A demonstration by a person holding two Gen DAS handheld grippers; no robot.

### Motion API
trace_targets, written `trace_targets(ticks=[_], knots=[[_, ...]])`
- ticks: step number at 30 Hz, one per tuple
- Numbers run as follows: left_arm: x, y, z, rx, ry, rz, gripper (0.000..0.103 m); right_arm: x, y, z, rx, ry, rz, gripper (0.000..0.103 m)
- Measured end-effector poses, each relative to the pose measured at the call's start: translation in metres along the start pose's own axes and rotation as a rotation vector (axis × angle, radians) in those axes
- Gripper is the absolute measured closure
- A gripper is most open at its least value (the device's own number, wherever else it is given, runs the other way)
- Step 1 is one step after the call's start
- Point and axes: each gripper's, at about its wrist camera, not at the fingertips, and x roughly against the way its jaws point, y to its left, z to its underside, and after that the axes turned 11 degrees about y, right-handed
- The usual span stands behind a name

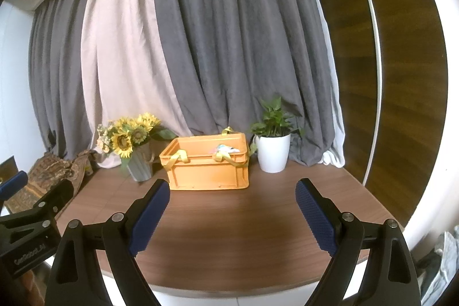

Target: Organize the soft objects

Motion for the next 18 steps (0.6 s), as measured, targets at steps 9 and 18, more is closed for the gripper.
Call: trace_targets(ticks=[9,18], knots=[[0.0041,0.0003,0.0001,0.003,-0.006,0.000,0.000,0.0062,0.0019,0.0012,0.004,-0.012,0.000,0.013],[0.0035,0.0017,-0.0014,0.005,-0.002,0.002,0.000,0.0063,0.0015,0.0009,0.011,-0.015,-0.001,0.013]])
